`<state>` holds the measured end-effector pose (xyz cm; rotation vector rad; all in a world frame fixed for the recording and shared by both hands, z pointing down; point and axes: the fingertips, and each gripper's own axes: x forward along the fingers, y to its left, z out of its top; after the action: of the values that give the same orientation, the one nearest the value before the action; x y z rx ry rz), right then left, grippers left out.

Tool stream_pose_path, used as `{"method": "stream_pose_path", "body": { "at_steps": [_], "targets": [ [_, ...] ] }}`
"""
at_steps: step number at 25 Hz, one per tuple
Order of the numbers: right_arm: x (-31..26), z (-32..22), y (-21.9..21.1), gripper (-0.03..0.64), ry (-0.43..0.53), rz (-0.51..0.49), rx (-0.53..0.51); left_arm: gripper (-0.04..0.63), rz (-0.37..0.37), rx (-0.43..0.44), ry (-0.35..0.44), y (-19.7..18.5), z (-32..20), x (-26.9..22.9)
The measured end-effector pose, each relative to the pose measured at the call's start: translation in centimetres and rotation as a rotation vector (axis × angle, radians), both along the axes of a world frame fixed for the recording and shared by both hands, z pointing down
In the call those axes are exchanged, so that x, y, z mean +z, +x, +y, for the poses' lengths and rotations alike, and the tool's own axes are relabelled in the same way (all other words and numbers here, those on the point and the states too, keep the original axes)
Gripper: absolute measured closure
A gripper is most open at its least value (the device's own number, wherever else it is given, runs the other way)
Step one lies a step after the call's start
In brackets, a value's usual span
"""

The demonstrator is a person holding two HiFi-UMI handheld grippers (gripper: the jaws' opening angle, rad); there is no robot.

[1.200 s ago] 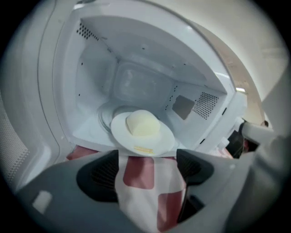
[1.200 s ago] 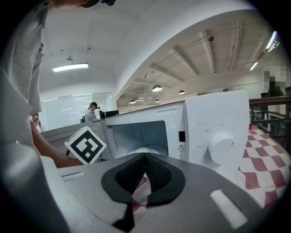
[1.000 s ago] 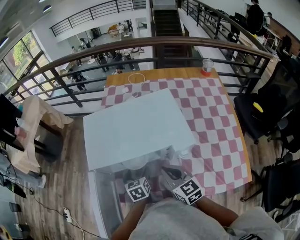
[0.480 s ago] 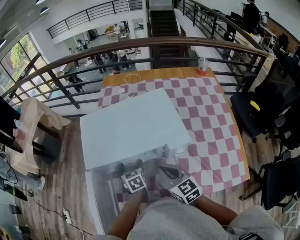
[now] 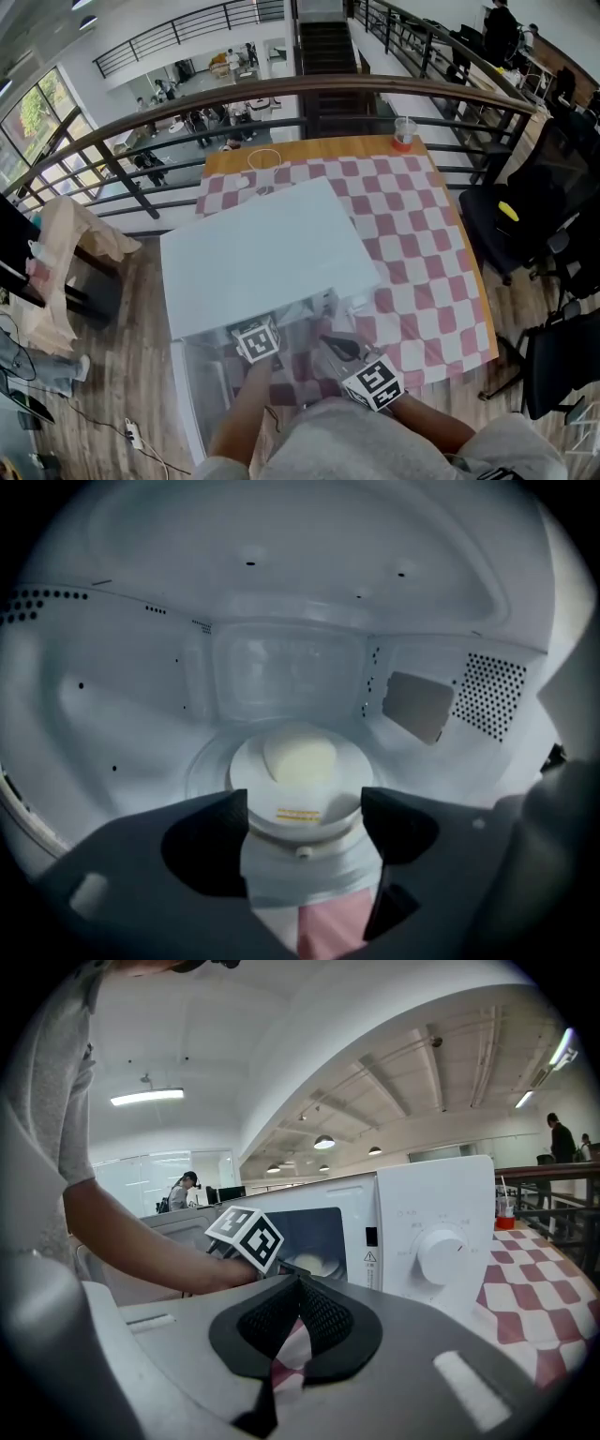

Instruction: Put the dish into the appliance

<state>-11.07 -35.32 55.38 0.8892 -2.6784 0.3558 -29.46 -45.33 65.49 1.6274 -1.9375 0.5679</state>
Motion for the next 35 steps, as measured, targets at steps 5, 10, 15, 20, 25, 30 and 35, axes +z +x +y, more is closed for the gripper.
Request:
{"method": "stream_pose_path", "body": {
  "at_steps": [5, 10, 15, 20, 25, 30, 35],
  "targets": [
    [0.3, 1.1, 0.6, 0.618, -0.005, 0.008, 0.009, 0.258, 0.024, 0.014, 0.011, -0.5, 0.1, -0.2],
    [0.2, 2.0, 0.6, 0.618, 0.027, -0.009, 0.021, 0.437, 0.045, -0.026, 0.086, -1.0, 2.4, -1.7],
    [0.1, 3.1, 0.7, 0.618, 0.034, 0.007, 0.028, 0.561, 0.070, -0.031, 0.147, 0.1, 6.3, -3.2],
    [-0.3, 4.1, 0.6, 0.618, 0.047, 0.007, 0.046, 0.583, 0.061, 0.043, 0.232, 2.4, 9.9, -6.1],
    [-0.8, 5.6, -0.1, 0.617, 0.065, 0.022, 0.044, 0.583, 0.137, 0.050, 0.293, 3.5, 13.7, -8.9],
    [-1.8, 7.6, -0.9, 0.617, 0.096, 0.030, 0.044, 0.583, 0.131, 0.089, 0.346, 3.9, 17.5, -11.2],
    [-3.3, 8.6, 0.1, 0.617, 0.142, 0.047, 0.054, 0.583, 0.120, 0.137, 0.392, 4.0, 19.8, -12.4]
  ]
}}
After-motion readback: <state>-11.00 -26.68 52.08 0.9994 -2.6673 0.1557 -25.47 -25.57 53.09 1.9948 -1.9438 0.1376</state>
